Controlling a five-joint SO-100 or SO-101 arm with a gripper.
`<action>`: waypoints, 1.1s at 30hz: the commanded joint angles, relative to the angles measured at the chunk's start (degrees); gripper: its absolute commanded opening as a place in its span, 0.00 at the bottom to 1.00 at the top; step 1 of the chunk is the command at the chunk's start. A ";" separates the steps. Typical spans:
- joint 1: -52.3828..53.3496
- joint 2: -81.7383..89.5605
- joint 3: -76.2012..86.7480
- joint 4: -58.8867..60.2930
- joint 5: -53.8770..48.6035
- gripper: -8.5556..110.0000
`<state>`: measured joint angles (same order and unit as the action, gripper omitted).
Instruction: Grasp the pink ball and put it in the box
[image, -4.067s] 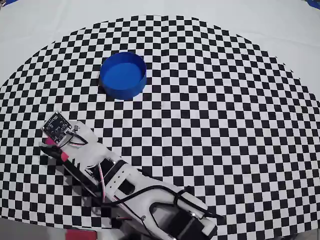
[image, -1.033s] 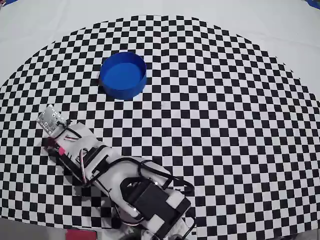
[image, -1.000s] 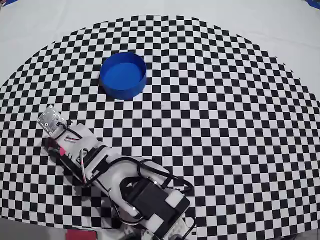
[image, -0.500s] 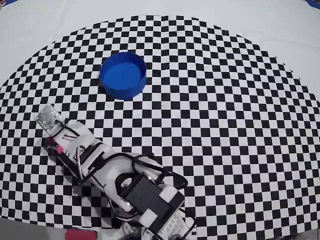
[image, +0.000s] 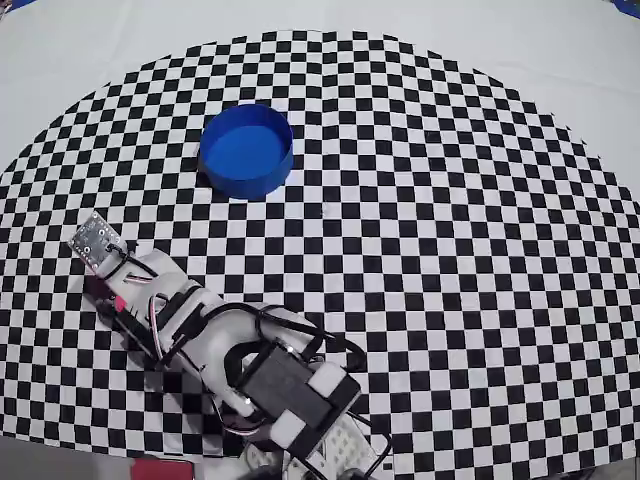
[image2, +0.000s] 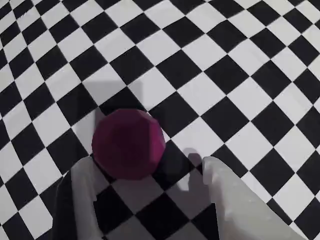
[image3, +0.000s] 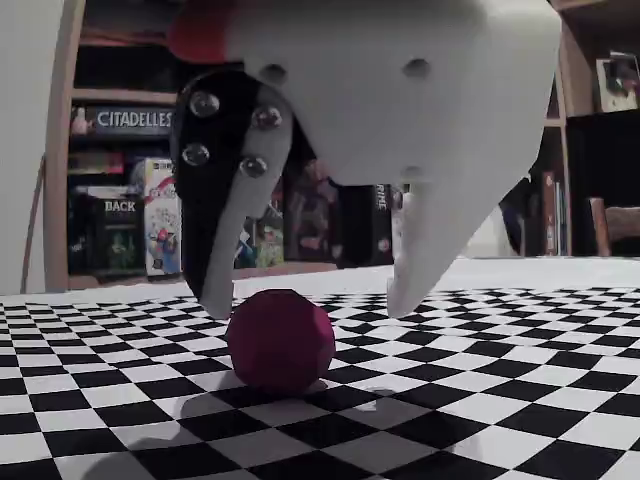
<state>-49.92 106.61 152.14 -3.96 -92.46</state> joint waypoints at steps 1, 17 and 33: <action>-0.35 -0.44 -2.99 -0.97 -0.44 0.27; -0.35 -3.96 -5.54 -1.14 -0.44 0.27; -0.44 -7.12 -7.03 -1.49 -0.44 0.27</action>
<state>-49.92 99.49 148.01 -4.39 -92.46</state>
